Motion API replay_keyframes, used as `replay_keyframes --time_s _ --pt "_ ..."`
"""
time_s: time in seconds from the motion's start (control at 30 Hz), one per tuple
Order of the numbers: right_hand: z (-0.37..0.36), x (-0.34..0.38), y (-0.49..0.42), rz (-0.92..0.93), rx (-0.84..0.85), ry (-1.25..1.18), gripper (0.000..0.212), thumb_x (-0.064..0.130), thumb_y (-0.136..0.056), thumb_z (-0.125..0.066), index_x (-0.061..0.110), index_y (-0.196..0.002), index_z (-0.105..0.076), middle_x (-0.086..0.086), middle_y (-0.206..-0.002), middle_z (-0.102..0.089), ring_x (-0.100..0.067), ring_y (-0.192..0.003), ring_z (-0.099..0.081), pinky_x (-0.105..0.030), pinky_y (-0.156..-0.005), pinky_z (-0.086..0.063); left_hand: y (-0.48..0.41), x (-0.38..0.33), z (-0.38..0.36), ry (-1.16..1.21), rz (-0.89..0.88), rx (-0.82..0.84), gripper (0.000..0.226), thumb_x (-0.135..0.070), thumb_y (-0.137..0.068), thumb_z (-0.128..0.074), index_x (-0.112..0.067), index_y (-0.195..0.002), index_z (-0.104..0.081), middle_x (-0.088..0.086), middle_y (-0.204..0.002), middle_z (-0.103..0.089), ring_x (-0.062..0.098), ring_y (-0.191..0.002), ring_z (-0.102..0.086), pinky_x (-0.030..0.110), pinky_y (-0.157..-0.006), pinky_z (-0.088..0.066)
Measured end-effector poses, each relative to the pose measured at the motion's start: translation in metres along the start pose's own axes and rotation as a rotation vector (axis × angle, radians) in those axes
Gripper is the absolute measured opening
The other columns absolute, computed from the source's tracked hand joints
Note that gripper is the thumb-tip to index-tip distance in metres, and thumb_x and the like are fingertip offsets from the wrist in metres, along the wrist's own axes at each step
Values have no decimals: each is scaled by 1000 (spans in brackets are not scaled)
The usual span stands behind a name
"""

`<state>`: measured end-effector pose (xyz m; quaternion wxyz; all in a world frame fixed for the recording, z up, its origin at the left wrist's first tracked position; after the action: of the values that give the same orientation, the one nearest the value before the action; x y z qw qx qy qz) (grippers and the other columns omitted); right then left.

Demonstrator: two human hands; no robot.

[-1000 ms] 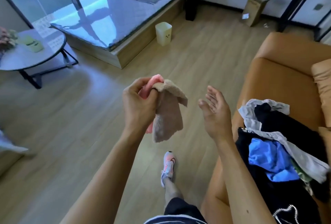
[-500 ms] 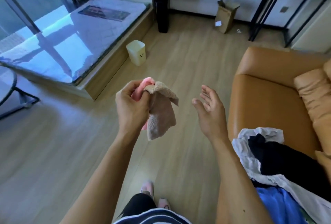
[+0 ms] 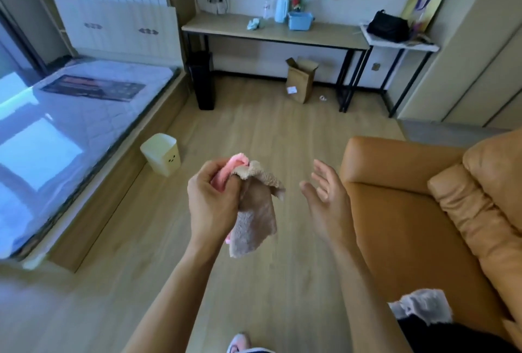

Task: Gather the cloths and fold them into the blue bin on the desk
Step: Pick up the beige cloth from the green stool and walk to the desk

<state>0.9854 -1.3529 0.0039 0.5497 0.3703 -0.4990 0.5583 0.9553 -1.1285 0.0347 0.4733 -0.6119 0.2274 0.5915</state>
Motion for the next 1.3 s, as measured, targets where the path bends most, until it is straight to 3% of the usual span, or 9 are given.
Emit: replay_keyframes --time_s 0.2,0.43,0.63,0.87,1.03,1.3 --pt "-12 2 -128 10 -38 3 52 17 -97 -63 14 -146 -45 0 -148 -51 -11 -135 -49 -38 -116 -39 -125 17 -73 15 -14 41 10 -24 -85 -70 -33 -85 -72 -15 -77 -73 2 -70 -69 17 -59 -55" --pt "-36 -45 -311 -6 -54 -64 50 13 -97 -63 17 -144 -47 0 -148 -52 -12 -134 -51 -42 -116 -39 -266 63 -182 2 -18 67 10 -22 -84 -70 -31 -86 -73 -15 -76 -74 0 -69 -69 8 -54 -48" --pt "-47 -64 -473 1 -8 -67 50 19 -96 -65 25 -142 -48 8 -146 -52 -6 -132 -51 -41 -117 -39 -391 81 -260 -74 -31 52 13 -25 -85 -67 -36 -89 -71 -17 -81 -73 2 -74 -70 14 -56 -54" --pt "-63 -70 -648 40 47 -28 47 23 -98 -63 26 -142 -49 14 -143 -54 0 -130 -52 -32 -114 -39 -532 111 -346 -63 11 -11 15 -19 -82 -67 -33 -84 -71 -11 -74 -71 5 -66 -66 16 -52 -50" --pt "-81 -92 -775 40 29 -12 48 23 -97 -65 26 -142 -50 12 -142 -55 0 -128 -54 -33 -114 -40 -644 150 -417 -16 28 5 14 -20 -85 -68 -33 -89 -73 -8 -72 -72 13 -60 -68 36 -49 -58" --pt "-132 -117 -990 7 12 1 48 23 -96 -66 26 -142 -51 10 -141 -57 -2 -127 -55 -37 -114 -42 -841 208 -521 69 80 84 3 -31 -87 -70 -33 -87 -72 -6 -70 -73 14 -52 -67 29 -46 -53"
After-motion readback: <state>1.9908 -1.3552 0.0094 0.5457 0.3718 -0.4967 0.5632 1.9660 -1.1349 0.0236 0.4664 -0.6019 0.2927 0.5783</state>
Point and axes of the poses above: each hand's wrist, its own y-axis away from the middle knuckle, its own z-axis out of the back of the hand, x = y × z, the point moved 5 cm from there along -y, towards the middle knuckle
